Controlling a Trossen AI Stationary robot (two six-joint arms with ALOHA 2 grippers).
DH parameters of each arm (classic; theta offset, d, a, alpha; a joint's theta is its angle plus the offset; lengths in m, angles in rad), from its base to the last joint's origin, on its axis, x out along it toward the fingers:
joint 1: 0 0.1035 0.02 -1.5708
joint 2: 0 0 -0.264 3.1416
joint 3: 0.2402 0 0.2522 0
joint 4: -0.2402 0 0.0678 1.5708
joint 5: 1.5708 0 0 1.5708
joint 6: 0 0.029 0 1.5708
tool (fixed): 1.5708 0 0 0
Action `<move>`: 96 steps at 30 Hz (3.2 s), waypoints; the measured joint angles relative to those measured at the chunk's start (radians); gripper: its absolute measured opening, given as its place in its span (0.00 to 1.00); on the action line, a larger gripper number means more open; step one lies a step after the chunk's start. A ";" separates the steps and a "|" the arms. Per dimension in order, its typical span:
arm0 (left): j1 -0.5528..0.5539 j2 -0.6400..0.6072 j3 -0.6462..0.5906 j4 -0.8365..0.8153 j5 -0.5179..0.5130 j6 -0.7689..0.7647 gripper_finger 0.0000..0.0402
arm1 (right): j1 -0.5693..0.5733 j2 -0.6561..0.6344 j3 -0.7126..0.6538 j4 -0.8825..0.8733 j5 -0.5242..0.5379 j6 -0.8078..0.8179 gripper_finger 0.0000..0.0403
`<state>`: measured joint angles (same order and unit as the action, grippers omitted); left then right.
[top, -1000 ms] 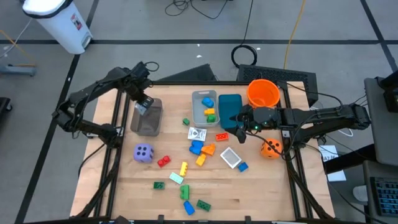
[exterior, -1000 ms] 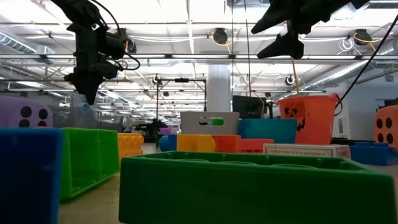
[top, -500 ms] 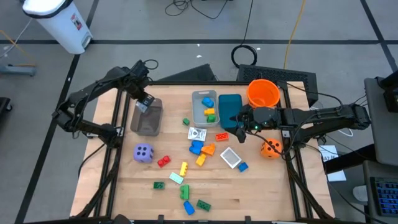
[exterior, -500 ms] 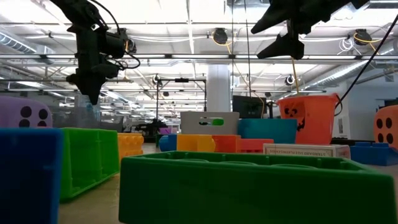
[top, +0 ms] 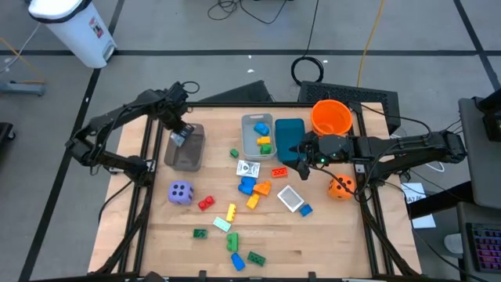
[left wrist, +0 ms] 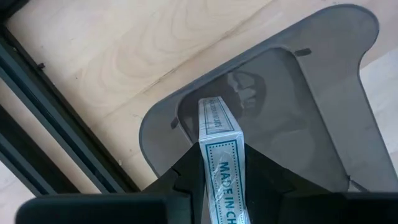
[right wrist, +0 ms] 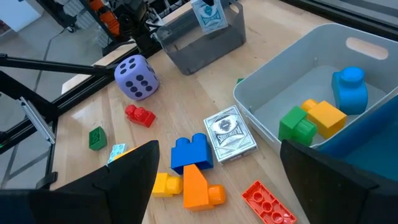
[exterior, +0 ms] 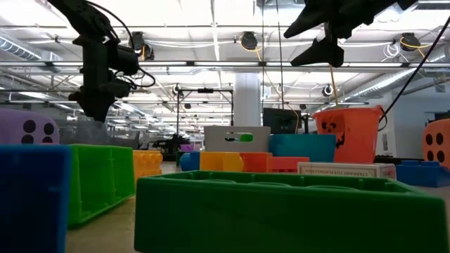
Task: Pick & Place Toys
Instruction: Put the blue deck of cards into the black bin, then put the orange dice into the blue bin
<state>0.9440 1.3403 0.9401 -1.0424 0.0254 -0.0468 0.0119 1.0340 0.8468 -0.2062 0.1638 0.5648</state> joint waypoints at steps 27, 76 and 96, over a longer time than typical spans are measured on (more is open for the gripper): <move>0.000 0.000 0.000 0.018 -0.034 -0.035 0.51 | 0.000 0.000 0.000 0.000 0.000 0.022 0.81; -0.765 -0.128 0.342 1.018 0.140 -0.411 0.33 | 0.000 0.000 0.000 0.008 -0.008 -0.106 0.81; -1.183 0.218 0.342 1.491 -0.097 -0.489 0.33 | 0.001 0.000 0.000 0.008 -0.008 -0.106 0.81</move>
<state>-0.2393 1.5581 1.2816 0.4488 -0.0715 -0.5360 0.0128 1.0344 0.8467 -0.1986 0.1557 0.4590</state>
